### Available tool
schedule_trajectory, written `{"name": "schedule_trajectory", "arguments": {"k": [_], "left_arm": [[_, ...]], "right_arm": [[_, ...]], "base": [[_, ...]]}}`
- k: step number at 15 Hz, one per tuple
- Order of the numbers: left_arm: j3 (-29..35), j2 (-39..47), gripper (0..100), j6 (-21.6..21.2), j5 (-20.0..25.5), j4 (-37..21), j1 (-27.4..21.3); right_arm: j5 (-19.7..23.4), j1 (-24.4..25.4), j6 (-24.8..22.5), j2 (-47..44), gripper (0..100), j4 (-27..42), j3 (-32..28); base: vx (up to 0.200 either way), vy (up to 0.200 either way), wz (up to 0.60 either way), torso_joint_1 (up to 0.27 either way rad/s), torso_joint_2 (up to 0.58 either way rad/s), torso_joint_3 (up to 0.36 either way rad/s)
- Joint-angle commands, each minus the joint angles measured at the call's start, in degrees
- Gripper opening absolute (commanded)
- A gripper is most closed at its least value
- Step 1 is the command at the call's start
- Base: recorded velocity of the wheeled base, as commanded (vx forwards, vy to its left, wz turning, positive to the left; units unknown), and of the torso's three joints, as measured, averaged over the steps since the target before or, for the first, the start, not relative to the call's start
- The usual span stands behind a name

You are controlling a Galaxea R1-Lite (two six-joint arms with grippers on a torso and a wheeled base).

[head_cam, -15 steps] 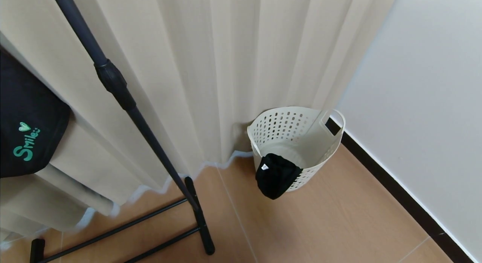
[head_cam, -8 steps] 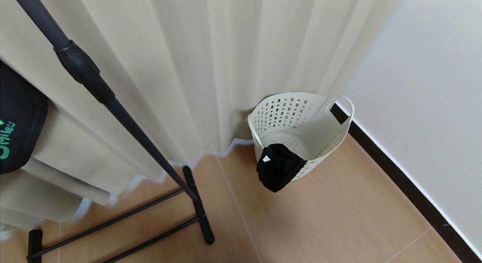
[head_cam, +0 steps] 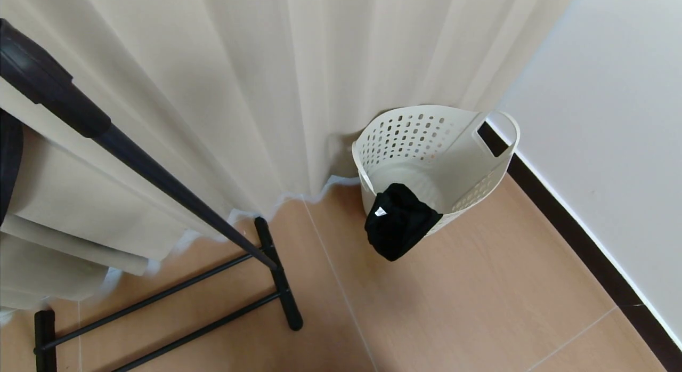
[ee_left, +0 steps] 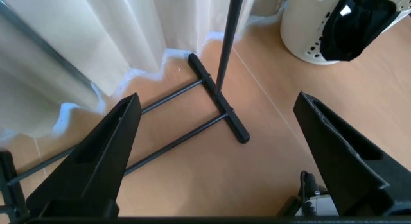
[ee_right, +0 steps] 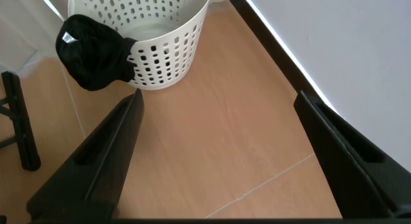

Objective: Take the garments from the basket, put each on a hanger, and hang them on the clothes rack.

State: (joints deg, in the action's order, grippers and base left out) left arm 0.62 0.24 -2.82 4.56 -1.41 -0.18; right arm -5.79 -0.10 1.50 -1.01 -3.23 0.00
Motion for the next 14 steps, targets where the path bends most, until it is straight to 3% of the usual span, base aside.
{"name": "schedule_trajectory", "arguments": {"k": [1, 4, 14], "left_arm": [[0.0, 0.0, 100, 0.0, 0.0, 0.0, 0.0], [-0.1, 0.0, 100, 0.0, 0.0, 0.0, 0.0], [-0.1, 0.0, 100, 0.0, 0.1, 0.0, 0.0]], "right_arm": [[0.0, 0.0, 0.0, 0.1, 100, 0.0, 0.0], [0.0, 0.0, 0.0, 0.0, 100, 0.0, 0.0], [0.9, 0.0, -0.4, 0.0, 100, 0.2, 0.0]], "base": [[0.000, 0.000, 0.00, -0.002, 0.00, -0.198], [0.000, 0.000, 0.00, 0.006, 0.00, -0.157], [0.000, 0.000, 0.00, 0.000, 0.00, 0.000]]}}
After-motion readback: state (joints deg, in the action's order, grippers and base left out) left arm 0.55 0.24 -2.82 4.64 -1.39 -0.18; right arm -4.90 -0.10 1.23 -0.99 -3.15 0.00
